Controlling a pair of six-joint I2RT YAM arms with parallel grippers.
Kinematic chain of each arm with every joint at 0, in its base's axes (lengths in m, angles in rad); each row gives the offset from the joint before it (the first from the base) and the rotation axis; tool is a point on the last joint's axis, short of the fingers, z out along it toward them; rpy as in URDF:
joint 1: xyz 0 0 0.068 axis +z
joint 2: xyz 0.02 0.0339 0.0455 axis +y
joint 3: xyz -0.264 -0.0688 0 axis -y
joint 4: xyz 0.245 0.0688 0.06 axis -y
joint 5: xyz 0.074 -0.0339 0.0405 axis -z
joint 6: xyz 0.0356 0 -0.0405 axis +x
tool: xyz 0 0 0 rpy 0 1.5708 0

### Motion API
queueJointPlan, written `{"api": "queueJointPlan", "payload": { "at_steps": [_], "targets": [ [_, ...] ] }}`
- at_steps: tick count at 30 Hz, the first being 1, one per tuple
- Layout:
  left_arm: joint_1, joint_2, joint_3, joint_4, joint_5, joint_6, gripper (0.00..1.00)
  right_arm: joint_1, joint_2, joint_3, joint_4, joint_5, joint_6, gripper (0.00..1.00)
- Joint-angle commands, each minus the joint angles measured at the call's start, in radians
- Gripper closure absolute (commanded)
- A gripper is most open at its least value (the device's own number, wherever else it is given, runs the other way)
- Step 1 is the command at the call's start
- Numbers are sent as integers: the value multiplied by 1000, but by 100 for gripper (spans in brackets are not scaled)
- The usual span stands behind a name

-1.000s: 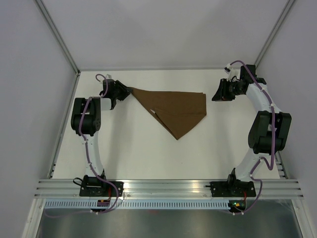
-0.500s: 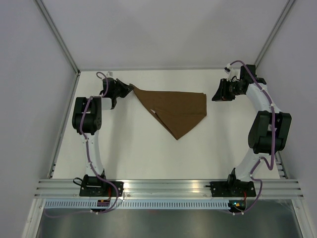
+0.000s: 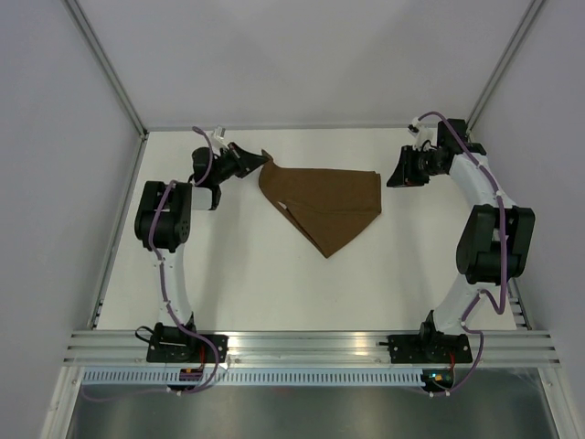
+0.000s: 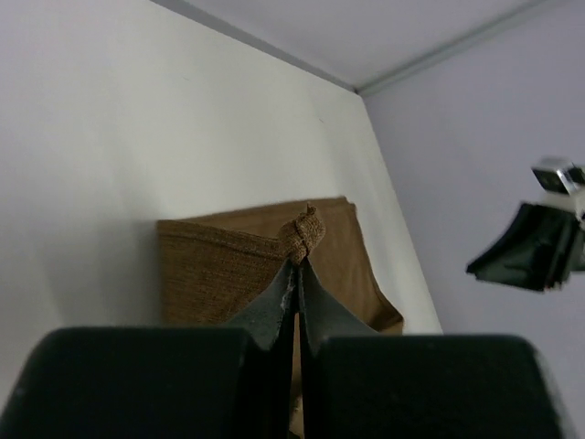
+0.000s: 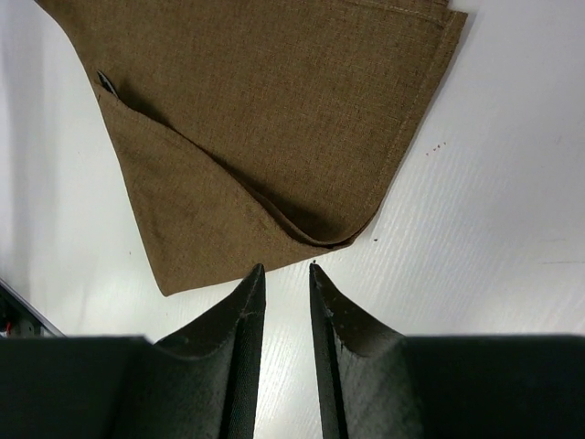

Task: Fold the napkin, place the utensils inside, and roll it up
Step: Fold the napkin

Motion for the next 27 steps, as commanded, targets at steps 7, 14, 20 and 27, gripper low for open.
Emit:
{"api": "queueJointPlan", "payload": {
  "at_steps": [7, 14, 20, 27],
  "targets": [
    [-167, -44, -43, 205, 330, 22, 98, 30, -6, -8, 19, 36, -12, 68],
    [-226, -49, -78, 215, 443, 63, 98, 37, -14, -15, 21, 43, -14, 68],
    [-255, -66, -97, 205, 497, 95, 98, 39, -18, -17, 24, 49, -12, 68],
    [-286, -95, -94, 62, 522, 201, 98, 42, -21, -20, 27, 53, -14, 68]
  ]
}}
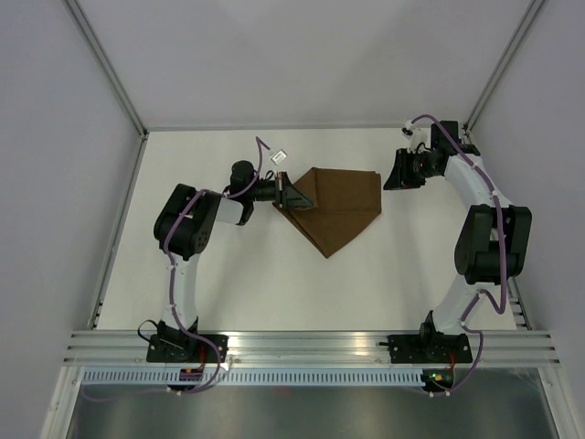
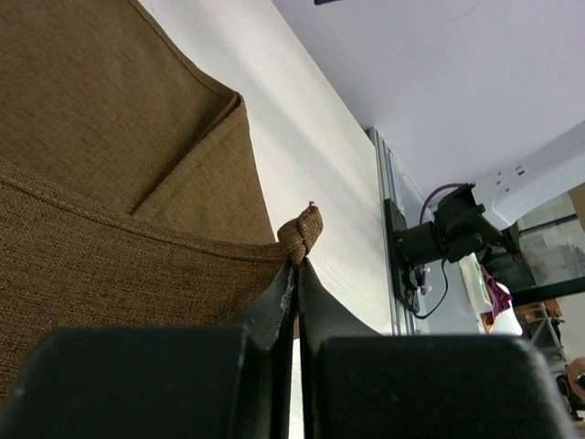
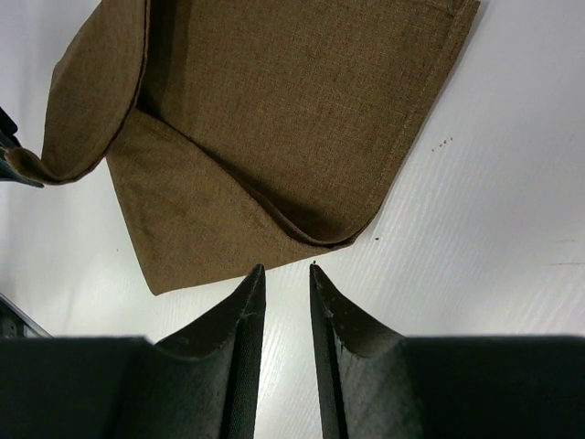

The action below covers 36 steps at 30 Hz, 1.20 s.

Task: Fold the napkin, place the utensils inside, and roll it up
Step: Fold the napkin

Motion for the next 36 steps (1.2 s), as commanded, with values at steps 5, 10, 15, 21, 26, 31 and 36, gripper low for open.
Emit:
{"api": "queueJointPlan", "payload": {
  "at_steps": [5, 10, 15, 21, 26, 31, 36],
  "targets": [
    [-43, -105, 16, -204, 61, 252, 98, 13, -20, 0, 20, 16, 0, 68],
    [-75, -119, 51, -408, 47, 413, 98, 19, -18, 0, 21, 20, 0, 68],
    [-113, -120, 87, -644, -9, 561, 98, 23, -18, 0, 21, 28, -3, 68],
    [-156, -99, 79, -732, -80, 634, 91, 29, -17, 0, 23, 33, -2, 68],
    [-182, -108, 48, -710, -121, 631, 73, 34, -18, -4, 23, 36, -3, 68],
    [-208, -125, 33, -709, -166, 639, 66, 39, -15, -4, 21, 39, -8, 68],
    [-231, -155, 22, -713, -212, 650, 63, 46, -15, -6, 21, 47, -11, 68]
  ]
}}
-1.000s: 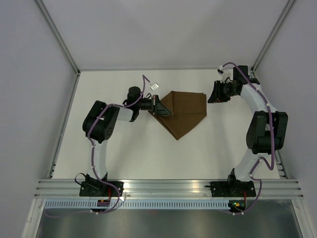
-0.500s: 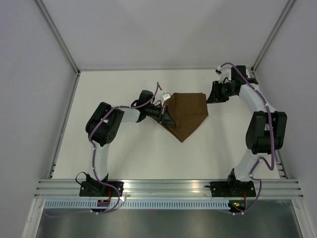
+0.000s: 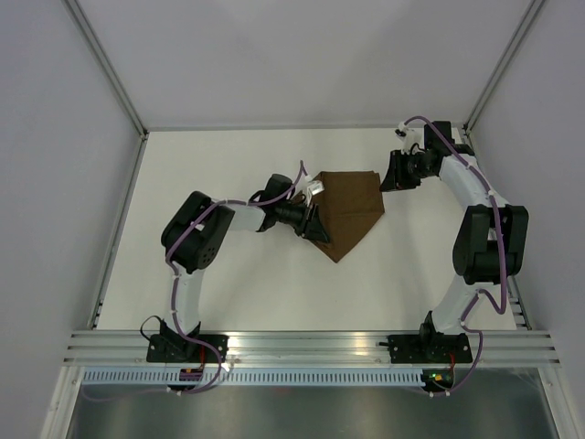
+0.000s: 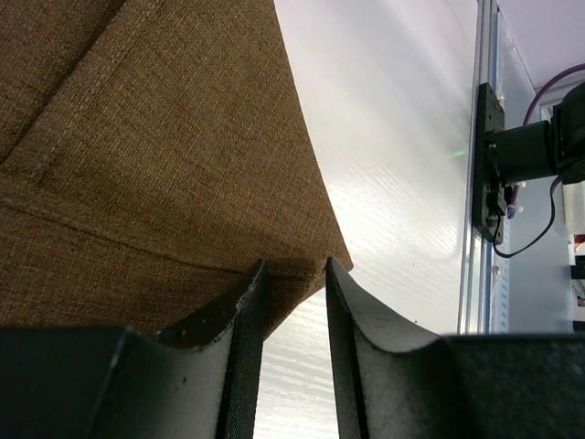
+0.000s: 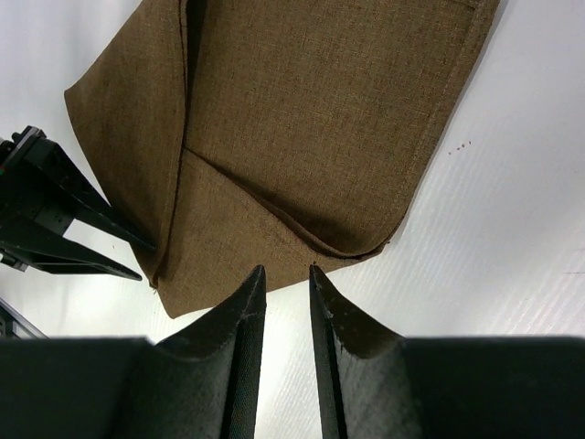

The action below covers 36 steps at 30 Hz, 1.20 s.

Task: Fold the napkin, place the utensils inside, and roll it up
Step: Fold the napkin

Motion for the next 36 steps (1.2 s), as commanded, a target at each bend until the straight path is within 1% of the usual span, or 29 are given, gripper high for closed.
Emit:
{"api": "queueJointPlan", "payload": {
  "at_steps": [1, 4, 7, 9, 12, 14, 15, 16, 18, 19, 22, 26, 27, 30, 36],
  "targets": [
    [-26, -74, -1, 1, -50, 70, 62, 11, -12, -2, 21, 24, -4, 68],
    [-38, -78, 11, -32, -84, 84, 62, 17, -6, -2, 16, 30, -6, 68],
    [-38, -106, 17, -6, -119, 56, 62, 15, 8, -2, 11, 47, -7, 68],
    [-34, -135, 25, 19, -157, 30, 62, 44, 17, -2, 7, 50, -7, 68],
    [-26, -192, 58, 10, -270, 6, 62, 46, 32, -1, -13, 51, -18, 68],
    [-2, -242, 68, 8, -394, -10, 62, 51, 37, -1, -38, 67, -41, 68],
    [14, -261, 69, -19, -483, -24, 61, 55, 39, -11, -44, 85, -49, 68],
    [26, -279, 69, -39, -645, -36, 60, 67, 39, -22, -47, 100, -59, 68],
    [78, -296, 86, -85, -775, -88, 58, 84, 39, -65, -44, 149, -75, 69],
    [96, -273, 129, -163, -848, -117, 60, 95, 37, -94, -35, 163, -75, 70],
    [153, -211, 204, -300, -893, -137, 68, 107, 42, -134, -18, 179, -72, 70],
    [166, -111, 311, -378, -923, -131, 72, 124, 45, -180, 16, 225, -63, 71],
    [167, -74, 325, -391, -926, -131, 73, 127, 43, -189, 16, 240, -61, 71],
    [170, -28, 348, -409, -924, -146, 75, 130, 36, -211, 22, 267, -66, 71],
    [170, 11, 324, -398, -881, -186, 81, 135, 31, -269, 47, 298, -72, 72]
  ]
}}
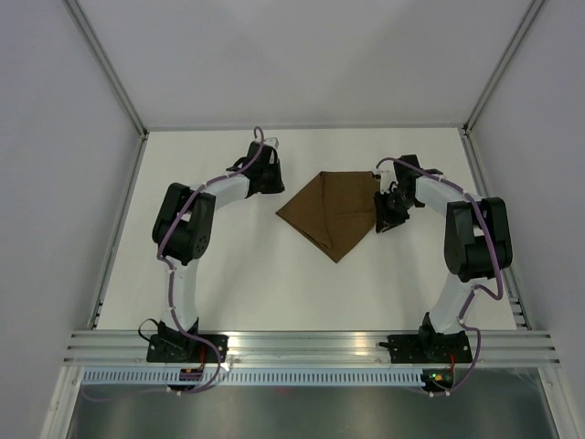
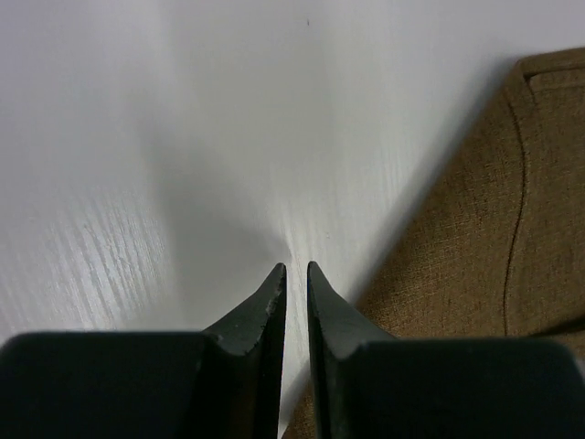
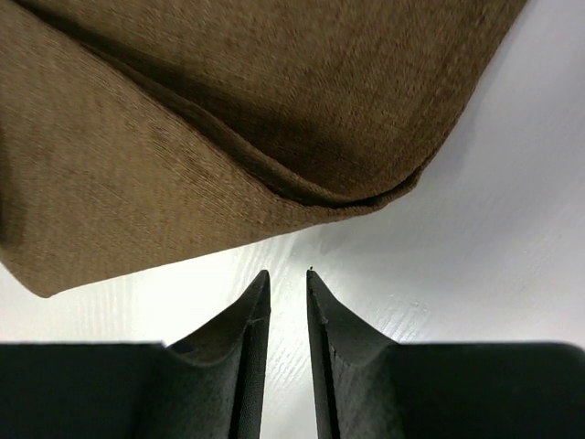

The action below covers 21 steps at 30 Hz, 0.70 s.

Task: Fold the napkin, place the utensils inside, and roll it up
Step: Fold the napkin

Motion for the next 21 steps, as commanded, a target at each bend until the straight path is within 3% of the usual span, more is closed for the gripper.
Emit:
{"api": "queueJointPlan", "payload": {
  "at_steps": [1, 21],
  "targets": [
    [-1, -5, -2, 4, 28, -65, 82, 8, -1, -27, 22, 61, 4, 72],
    [-58, -145, -404, 284, 69, -213, 86, 66, 179, 145, 42, 130, 4, 73]
  ]
}}
